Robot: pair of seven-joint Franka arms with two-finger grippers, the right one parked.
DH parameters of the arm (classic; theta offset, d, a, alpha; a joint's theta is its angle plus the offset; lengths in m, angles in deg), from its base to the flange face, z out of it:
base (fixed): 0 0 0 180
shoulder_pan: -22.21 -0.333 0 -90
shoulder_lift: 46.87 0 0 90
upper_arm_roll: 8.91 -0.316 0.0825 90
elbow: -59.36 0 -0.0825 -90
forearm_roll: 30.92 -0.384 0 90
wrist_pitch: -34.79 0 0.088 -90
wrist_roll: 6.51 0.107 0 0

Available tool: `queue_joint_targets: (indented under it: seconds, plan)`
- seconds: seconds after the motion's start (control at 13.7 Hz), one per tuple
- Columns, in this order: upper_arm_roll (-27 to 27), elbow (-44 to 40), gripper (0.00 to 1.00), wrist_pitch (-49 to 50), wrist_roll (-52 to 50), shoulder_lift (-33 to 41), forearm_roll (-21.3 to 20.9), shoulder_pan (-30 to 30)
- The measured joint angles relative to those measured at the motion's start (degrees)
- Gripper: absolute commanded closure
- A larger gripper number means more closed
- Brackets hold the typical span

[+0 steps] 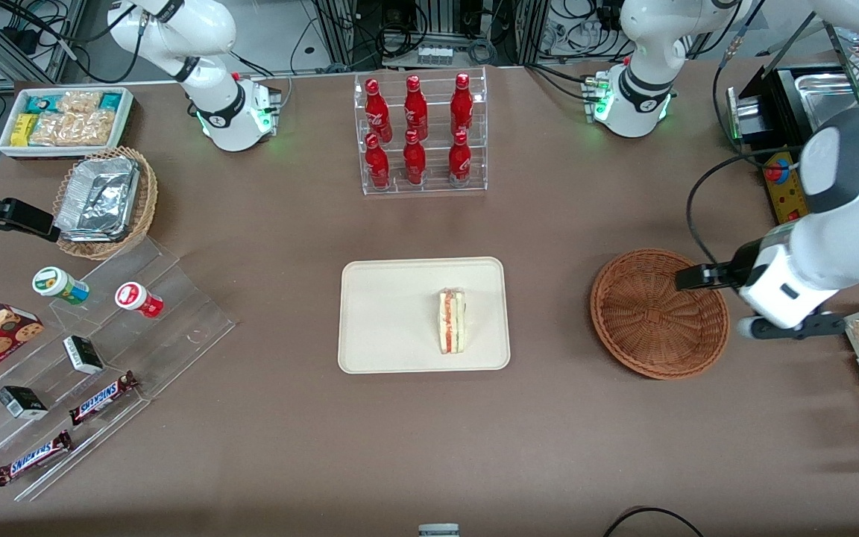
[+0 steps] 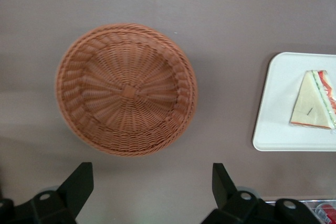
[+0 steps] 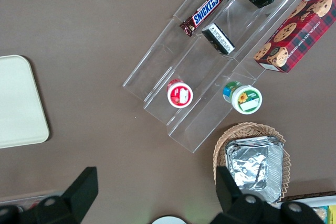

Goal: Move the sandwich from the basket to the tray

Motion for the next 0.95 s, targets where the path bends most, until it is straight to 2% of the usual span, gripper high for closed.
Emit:
queue_joint_targets:
  seconds: [0.22, 0.37, 0.59, 0.95]
  plan:
    - [-4.18, 0.01, 0.0, 0.8, 1.31, 3.22, -0.02, 0.73]
    - [-7.62, 0.0, 0.0, 2.38, 2.74, 5.47, -1.07, 3.39]
    - [-9.21, 0.0, 0.0, 5.96, 4.61, 8.83, -2.51, 5.58]
    - [-14.46, 0.03, 0.0, 10.12, 14.37, 13.04, -2.48, 7.11]
